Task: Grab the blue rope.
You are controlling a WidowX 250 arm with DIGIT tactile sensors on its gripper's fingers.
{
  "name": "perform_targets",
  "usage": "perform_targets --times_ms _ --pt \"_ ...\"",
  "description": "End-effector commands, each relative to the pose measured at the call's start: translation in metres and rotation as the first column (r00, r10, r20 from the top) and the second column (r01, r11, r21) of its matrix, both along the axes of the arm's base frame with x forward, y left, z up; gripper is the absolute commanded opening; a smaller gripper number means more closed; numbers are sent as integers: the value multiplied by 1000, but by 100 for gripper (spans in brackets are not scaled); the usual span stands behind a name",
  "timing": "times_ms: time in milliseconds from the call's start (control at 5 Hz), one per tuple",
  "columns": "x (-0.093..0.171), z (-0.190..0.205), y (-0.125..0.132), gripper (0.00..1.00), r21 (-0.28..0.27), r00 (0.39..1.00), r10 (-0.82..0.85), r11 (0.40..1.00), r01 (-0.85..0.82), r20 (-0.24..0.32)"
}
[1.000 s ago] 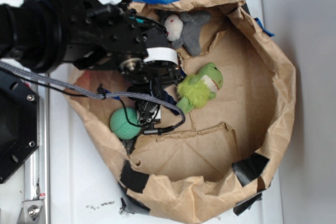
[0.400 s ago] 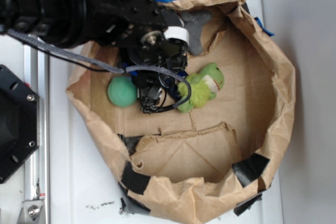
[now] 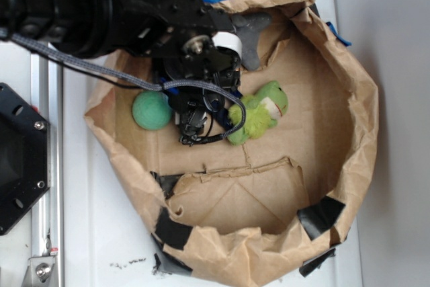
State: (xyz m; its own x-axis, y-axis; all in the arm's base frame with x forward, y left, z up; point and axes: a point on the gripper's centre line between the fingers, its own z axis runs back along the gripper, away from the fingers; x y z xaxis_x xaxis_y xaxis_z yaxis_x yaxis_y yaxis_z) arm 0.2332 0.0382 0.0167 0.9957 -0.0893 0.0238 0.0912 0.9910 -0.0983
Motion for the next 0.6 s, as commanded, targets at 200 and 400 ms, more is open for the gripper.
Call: perform_targets --times_ms 200,400 --pt "11 76 0 0 60 997 49 997 -53 63" --pt "20 126 2 0 35 989 119 992 -123 90"
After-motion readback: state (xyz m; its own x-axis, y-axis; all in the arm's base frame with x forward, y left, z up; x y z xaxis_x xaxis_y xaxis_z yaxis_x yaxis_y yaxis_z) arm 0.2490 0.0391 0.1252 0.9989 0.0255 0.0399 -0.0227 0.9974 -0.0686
